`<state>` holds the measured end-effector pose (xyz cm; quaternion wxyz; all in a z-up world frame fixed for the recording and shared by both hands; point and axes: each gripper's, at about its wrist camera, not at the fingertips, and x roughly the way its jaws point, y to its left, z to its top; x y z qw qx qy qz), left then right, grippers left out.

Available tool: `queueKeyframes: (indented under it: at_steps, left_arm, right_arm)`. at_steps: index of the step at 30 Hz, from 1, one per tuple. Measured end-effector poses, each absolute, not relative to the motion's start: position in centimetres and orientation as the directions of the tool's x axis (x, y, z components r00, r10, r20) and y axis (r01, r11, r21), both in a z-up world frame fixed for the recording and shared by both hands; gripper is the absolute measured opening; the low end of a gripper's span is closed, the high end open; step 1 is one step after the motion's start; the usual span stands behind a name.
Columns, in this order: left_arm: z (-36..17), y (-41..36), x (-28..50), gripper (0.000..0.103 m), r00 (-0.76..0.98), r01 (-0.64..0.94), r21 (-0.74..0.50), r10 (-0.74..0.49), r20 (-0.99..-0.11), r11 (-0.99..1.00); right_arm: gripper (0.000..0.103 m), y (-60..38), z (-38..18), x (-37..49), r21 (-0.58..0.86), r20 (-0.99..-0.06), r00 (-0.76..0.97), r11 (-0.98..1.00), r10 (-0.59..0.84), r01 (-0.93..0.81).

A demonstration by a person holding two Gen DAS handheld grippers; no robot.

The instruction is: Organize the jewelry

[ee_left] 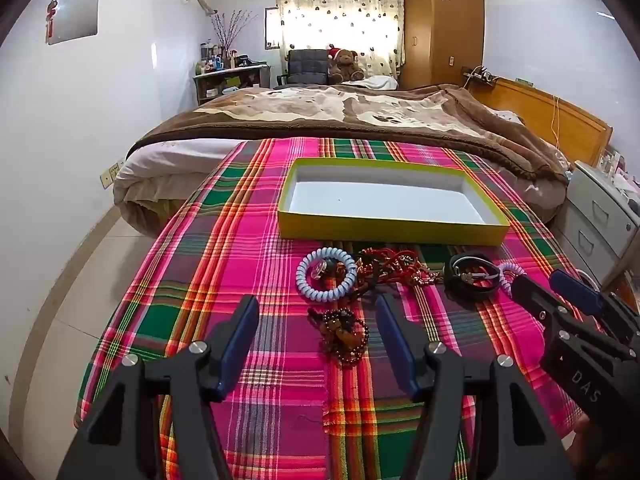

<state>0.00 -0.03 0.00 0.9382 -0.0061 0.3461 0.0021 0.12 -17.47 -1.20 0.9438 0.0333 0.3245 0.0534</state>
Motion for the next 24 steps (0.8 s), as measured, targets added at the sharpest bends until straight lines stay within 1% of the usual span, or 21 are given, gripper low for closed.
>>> queueKeyframes:
  at_steps: [2, 10, 24]
  left_arm:
    - [0.02, -0.17, -0.05, 0.063, 0.767, -0.009, 0.005, 0.01, -0.642, 1.0]
    - [0.15, -0.31, -0.15, 0.063, 0.763, -0.008, -0.016, -0.004, -0.646, 1.0]
    - [0.43, -0.07, -0.41, 0.063, 0.764, -0.01, -0.011, 0.001, -0.645, 1.0]
  right_arm:
    - [0.056, -17.42, -1.11, 0.09, 0.099, -0.606, 0.786, 0.992, 0.125, -0.081]
    - [0.056, -17.51, -1.13, 0.09, 0.1, -0.604, 0.786, 0.991, 0.13, -0.087]
    - [0.056, -17.56, -0.63, -0.14, 0.101, -0.595, 0.795, 0.992, 0.12, -0.075]
